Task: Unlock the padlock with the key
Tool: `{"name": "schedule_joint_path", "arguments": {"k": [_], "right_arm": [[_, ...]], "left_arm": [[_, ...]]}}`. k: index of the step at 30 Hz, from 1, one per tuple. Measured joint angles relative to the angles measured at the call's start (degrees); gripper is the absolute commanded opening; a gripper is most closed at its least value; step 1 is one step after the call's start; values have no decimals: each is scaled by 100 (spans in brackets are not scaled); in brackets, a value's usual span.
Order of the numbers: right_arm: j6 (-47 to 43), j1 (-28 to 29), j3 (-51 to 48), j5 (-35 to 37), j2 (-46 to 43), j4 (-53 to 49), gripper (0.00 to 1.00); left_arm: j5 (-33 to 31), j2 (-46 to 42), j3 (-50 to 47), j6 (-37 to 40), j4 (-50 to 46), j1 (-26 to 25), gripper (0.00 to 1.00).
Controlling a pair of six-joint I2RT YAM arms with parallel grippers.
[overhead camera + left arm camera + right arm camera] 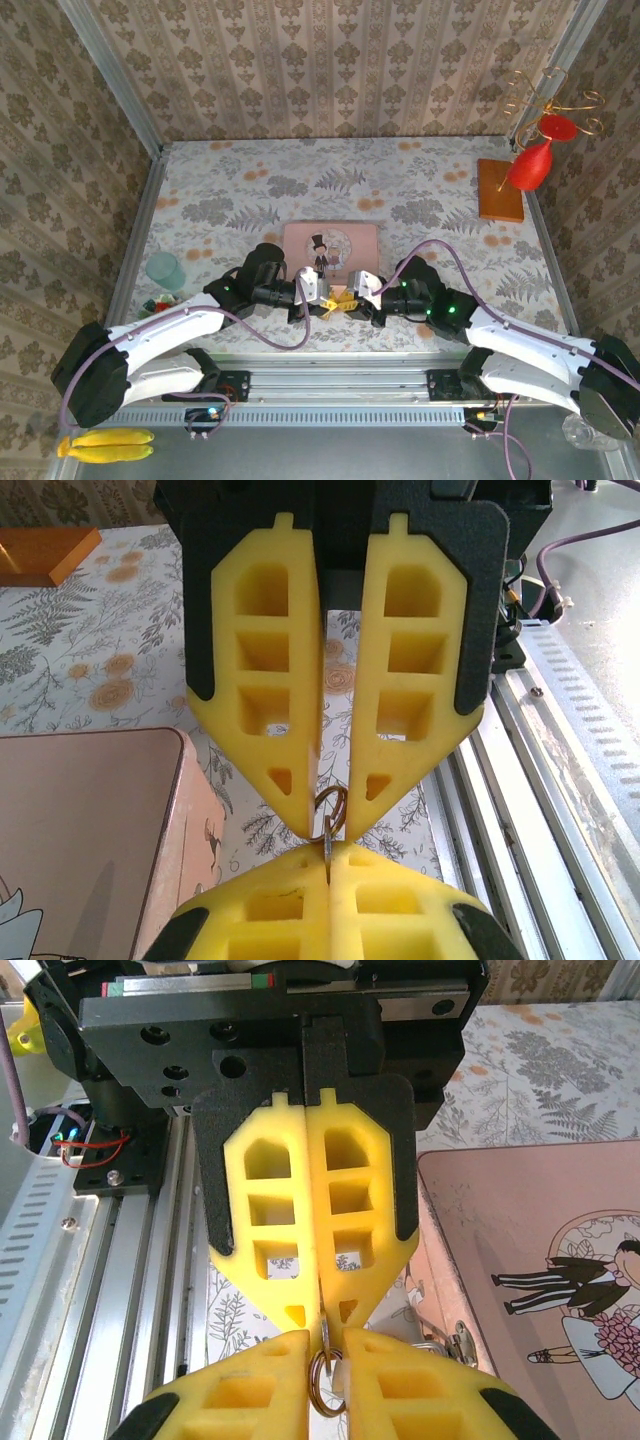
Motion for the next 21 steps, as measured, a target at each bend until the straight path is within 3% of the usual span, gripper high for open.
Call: {"name": "schedule_joint_path", "arguments": {"k": [3,7,10,18,21], "right_arm": [[-31,0,52,-11,61,-61,14],[-105,4,66,-28,129,-85,1],[-149,11,68,-55,140,-107,0],[-140,9,50,144,-133,-129,0],[-118,4,-2,280,-350,-79,0]], "left_arm": [[-17,0,0,0,-42,0,0],[-90,0,0,-2,-131,0,0],[-87,0,0,0,-170,0,0],[-83,-4,4,4,-22,-42,21],[-83,-37,2,22,15,-76,23]]}}
